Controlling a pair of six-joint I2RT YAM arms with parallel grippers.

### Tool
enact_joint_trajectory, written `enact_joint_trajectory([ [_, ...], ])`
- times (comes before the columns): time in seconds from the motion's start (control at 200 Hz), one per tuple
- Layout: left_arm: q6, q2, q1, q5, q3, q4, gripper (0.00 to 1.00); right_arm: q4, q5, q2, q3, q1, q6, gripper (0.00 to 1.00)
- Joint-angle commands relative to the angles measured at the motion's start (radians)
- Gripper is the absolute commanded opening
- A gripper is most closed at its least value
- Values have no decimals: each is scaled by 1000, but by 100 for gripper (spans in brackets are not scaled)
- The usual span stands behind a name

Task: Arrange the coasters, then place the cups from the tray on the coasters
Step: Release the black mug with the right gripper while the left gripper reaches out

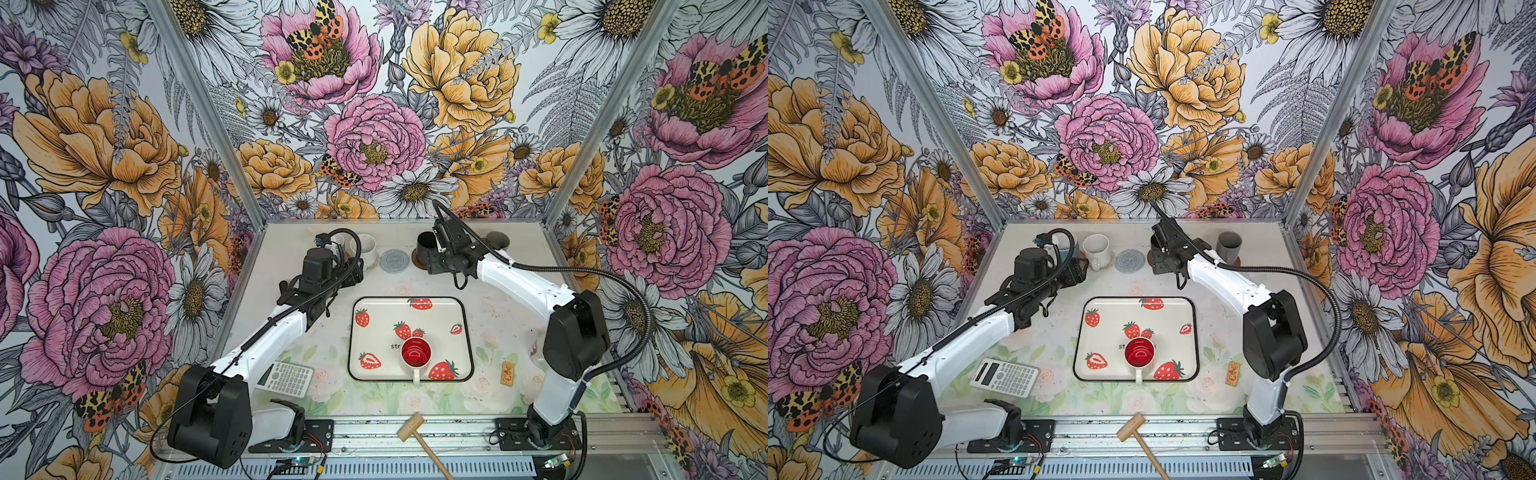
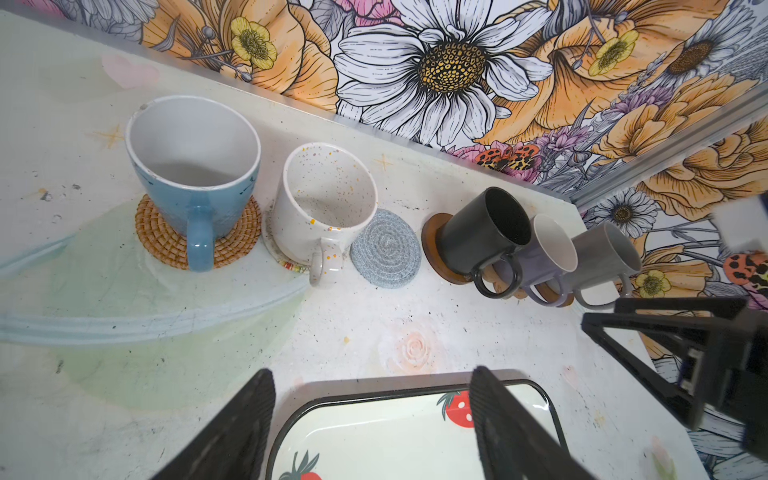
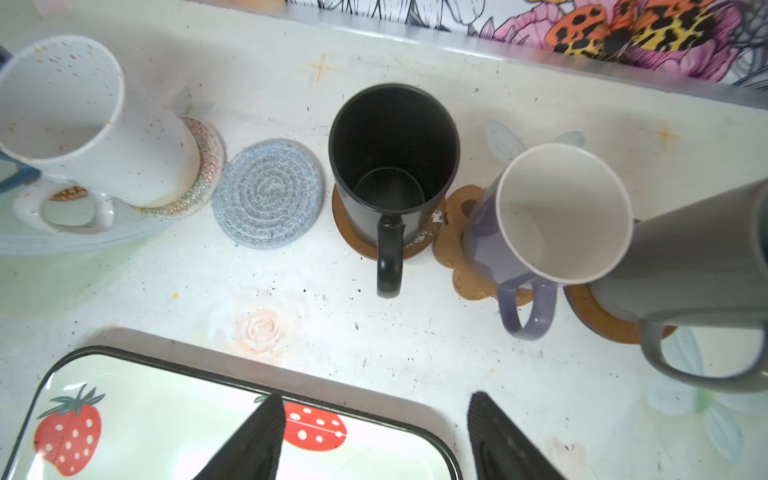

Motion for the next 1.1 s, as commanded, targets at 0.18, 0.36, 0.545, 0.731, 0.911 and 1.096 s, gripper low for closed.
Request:
enact_joint_trajectory([
  [0.18, 5, -109, -29, -92, 16, -103, 75, 113, 190, -200, -33, 97, 102, 72],
  [0.36, 35, -206, -120, -184, 54, -178, 75, 183, 232, -301, -191, 111, 192, 71],
  [0.545, 50, -266, -231, -236, 103, -213, 75, 263, 249, -394, -315, 111, 236, 71],
  [0.731, 83, -266, -328, -264, 175, -274, 75, 300, 244, -462, -384, 111, 258, 71],
  [0.911, 103, -227, -456, -277, 250, -381, 75, 323, 257, -527, -450, 111, 278, 71],
  [1.096, 110, -161, -617, -329, 305, -487, 75, 339, 256, -580, -492, 111, 282, 71],
])
